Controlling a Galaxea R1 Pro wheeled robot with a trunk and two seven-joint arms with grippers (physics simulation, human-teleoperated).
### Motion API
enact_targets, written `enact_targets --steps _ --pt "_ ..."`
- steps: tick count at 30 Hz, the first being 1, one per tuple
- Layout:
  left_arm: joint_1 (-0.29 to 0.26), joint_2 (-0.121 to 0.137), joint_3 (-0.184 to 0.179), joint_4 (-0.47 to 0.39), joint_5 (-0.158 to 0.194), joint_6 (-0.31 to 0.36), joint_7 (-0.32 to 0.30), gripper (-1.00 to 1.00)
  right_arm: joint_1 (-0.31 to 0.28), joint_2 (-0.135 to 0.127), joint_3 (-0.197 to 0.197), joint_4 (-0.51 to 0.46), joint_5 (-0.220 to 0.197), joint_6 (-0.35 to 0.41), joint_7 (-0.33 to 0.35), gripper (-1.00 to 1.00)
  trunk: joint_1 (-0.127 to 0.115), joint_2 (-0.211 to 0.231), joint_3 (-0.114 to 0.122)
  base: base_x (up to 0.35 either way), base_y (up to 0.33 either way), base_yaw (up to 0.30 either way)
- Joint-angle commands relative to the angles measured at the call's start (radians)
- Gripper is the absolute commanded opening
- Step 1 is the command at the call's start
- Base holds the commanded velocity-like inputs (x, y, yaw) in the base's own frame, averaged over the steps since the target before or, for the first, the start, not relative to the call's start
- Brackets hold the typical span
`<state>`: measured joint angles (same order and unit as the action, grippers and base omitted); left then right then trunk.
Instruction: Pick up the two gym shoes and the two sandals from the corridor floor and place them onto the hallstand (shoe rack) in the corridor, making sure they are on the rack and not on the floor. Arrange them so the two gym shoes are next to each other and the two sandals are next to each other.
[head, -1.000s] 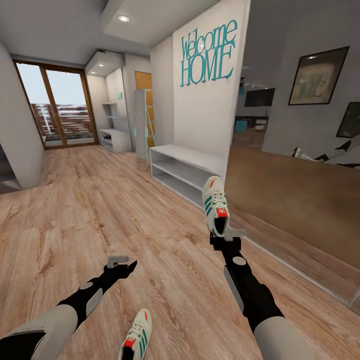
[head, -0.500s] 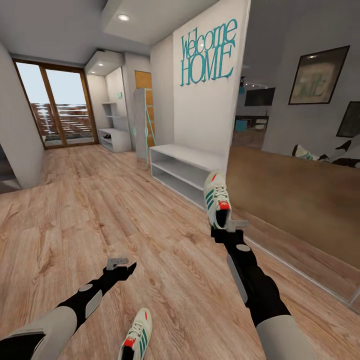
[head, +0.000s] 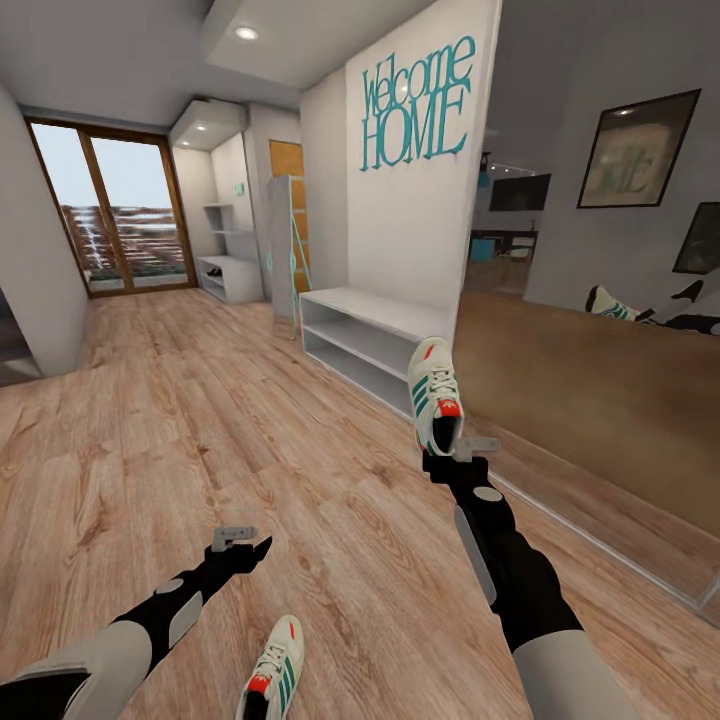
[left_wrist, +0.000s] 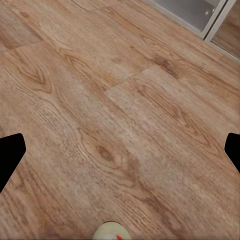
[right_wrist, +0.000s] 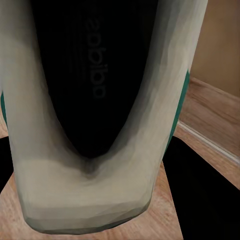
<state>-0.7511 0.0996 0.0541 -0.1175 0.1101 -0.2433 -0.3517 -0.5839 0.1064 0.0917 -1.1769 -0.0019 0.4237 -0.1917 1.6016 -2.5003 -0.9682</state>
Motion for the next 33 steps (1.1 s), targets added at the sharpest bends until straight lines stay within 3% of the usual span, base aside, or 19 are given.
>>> enact_targets --steps 1,13,25,29,33 --pt "-0.001 0.000 0.005 0.002 0.008 0.001 -0.009 1.00 -0.001 0.000 0.002 -0.001 -0.001 0.006 -0.006 -1.00 0.000 0.000 -0.001 0.000 0.000 0.000" --pt "-0.001 0.000 0.004 0.002 0.008 0.001 -0.009 1.00 -0.001 -0.001 0.002 -0.004 0.000 0.006 -0.006 -1.00 0.000 0.000 -0.001 0.000 0.000 0.000" --pt "0.000 0.000 0.004 0.002 0.008 0.001 -0.008 1.00 -0.001 -0.001 0.002 -0.006 0.000 0.007 -0.006 -1.00 0.005 -0.003 -0.063 0.000 0.000 0.012" --pt "0.006 0.004 0.005 0.002 0.008 -0.043 -0.004 1.00 -0.001 -0.001 0.002 -0.006 0.000 0.007 -0.006 -1.00 0.007 -0.004 -0.085 0.000 0.000 0.074" --pt "0.017 0.006 0.004 0.001 0.006 -0.110 0.105 1.00 -0.001 -0.001 0.002 -0.008 0.000 0.007 -0.006 -1.00 0.009 -0.005 -0.104 0.000 0.000 0.039"
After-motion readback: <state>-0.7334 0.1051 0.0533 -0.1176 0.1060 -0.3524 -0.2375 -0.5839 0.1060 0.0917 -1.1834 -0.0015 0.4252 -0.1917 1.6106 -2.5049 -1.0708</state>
